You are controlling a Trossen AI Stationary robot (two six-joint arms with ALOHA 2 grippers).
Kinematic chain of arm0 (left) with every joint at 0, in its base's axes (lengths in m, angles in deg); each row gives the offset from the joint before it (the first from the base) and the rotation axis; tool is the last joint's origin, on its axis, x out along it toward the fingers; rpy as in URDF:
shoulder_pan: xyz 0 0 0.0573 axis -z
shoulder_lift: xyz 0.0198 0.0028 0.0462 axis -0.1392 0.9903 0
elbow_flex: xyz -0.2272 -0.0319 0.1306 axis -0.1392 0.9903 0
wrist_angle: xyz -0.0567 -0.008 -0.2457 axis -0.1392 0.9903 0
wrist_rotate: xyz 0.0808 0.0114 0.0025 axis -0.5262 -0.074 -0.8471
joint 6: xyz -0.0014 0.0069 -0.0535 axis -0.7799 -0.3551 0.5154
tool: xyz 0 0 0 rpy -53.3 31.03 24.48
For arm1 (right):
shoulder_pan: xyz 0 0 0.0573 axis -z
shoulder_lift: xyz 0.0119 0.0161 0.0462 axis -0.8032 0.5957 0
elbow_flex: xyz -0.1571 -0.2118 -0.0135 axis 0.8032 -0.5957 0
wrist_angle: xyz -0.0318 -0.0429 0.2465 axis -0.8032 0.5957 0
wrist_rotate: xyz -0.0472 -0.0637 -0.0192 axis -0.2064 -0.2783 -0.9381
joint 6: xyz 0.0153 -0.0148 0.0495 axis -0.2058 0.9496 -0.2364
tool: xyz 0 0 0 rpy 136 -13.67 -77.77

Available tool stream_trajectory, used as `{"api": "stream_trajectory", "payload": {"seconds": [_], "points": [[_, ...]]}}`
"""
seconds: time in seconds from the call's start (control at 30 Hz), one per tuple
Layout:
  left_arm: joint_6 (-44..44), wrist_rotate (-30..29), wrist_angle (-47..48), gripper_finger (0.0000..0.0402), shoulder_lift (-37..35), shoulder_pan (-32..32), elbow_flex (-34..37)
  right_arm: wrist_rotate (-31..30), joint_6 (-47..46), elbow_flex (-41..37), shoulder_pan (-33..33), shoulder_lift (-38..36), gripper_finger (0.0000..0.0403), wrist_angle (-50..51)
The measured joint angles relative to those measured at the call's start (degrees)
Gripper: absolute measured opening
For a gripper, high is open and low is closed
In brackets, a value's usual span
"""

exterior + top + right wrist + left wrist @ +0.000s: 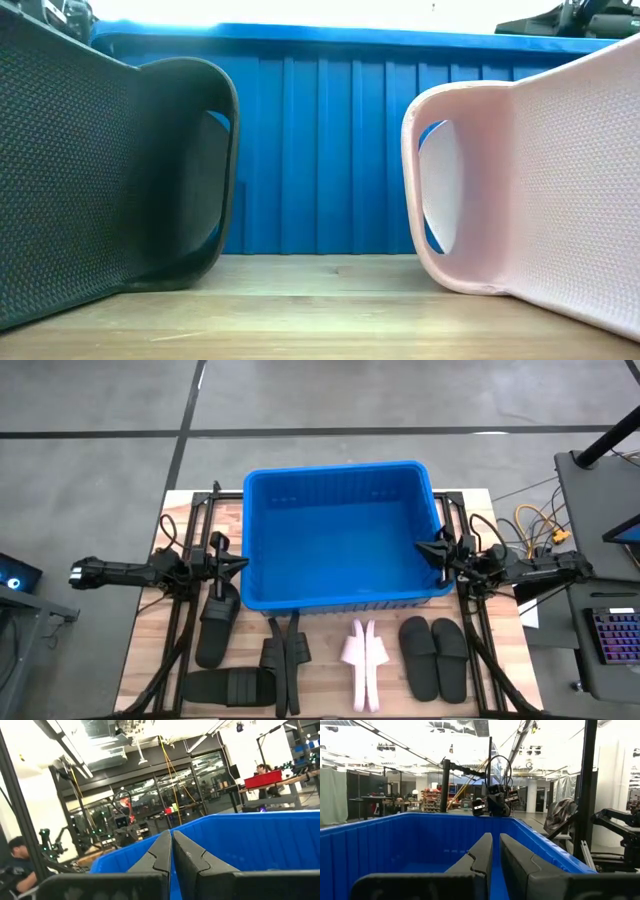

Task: Pick and place slides into bin
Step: Put the black slide into the blue bin

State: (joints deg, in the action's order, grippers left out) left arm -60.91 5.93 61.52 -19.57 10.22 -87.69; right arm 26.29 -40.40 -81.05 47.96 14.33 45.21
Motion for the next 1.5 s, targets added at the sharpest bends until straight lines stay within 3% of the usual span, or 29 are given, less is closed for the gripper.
{"api": "stream_trajectory", "payload": {"seconds": [0.1, 0.33, 0.53, 0.7, 0.9, 1.07, 1.23, 1.43, 1.5], "points": [[0.0, 0.01, -0.1, 0.002, 0.0, 0.0, 0.0, -0.1, -0.83, 0.0, 0.15, 0.0, 0.0009, -0.87], [0.0, 0.01, -0.25, 0.002, 0.0, 0.0, 0.01, -0.38, -12.32, -0.02, 0.15, 0.02, 0.0009, -8.39], [0.02, 0.0, -4.54, 0.002, 0.09, 0.0, 0.01, -0.38, -11.37, -0.02, 0.13, 0.0, 0.0009, -17.1], [0.08, -1.8, -14.52, 0.002, -0.02, 0.0, 0.01, -0.13, -8.34, 0.02, 0.13, 0.03, 0.0012, -20.13], [0.54, -6.99, -21.16, 0.0025, 0.23, 0.0, 0.0, 0.07, 0.92, 5.4, 0.11, 4.25, 0.0059, -18.94], [5.95, -7.54, -23.29, 0.0064, 0.35, 0.0, 0.0, 0.1, 5.6, 14.04, 0.11, 11.11, 0.0131, -12.58], [10.62, -8.72, -24.88, 0.0125, 0.71, 0.02, 0.01, 1.31, 4.79, 25.68, 0.11, 18.74, 0.0194, 0.73], [15.97, -10.4, -33.86, 0.0159, 0.72, 0.0, -0.06, 12.73, -2.83, 43.34, 0.11, 27.34, 0.0215, 21.44], [16.59, -10.26, -32.5, 0.0159, 0.83, 0.0, -1.13, 14.79, -4.94, 49.27, 0.09, 30.27, 0.0212, 30.21]]}}
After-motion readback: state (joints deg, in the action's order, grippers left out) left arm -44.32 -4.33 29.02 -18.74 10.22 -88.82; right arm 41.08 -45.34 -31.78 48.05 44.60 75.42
